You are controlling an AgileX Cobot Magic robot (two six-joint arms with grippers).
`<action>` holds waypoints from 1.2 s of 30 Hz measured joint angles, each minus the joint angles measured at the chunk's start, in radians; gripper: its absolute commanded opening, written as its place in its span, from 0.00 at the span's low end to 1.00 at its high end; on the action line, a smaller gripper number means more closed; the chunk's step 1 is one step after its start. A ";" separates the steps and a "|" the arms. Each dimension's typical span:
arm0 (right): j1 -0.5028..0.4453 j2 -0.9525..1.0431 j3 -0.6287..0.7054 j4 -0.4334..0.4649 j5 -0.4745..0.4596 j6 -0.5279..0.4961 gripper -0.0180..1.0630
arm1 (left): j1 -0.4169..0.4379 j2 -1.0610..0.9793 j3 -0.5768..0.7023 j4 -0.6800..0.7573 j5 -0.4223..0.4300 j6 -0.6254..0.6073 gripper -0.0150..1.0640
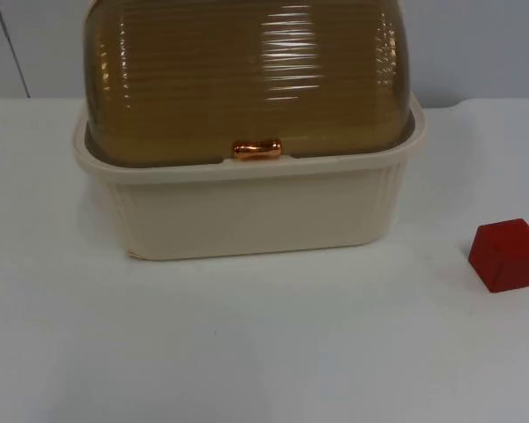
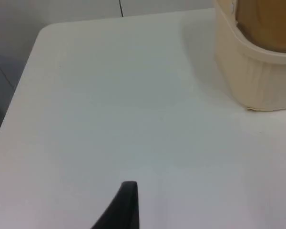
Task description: Open the box lid with the left hand, place the block into the box with the right hand, then close the box lid with the left hand.
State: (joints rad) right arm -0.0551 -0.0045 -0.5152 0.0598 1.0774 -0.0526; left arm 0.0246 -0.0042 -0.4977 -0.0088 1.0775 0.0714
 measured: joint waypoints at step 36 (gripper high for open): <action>0.008 0.993 -0.593 -0.072 -0.419 0.106 0.99 | 0.000 1.008 -0.613 0.099 -0.507 -0.131 0.99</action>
State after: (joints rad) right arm -0.0466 0.9881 -1.1078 -0.0118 0.6584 0.0530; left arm 0.0246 1.0036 -1.1111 0.0902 0.5706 -0.0592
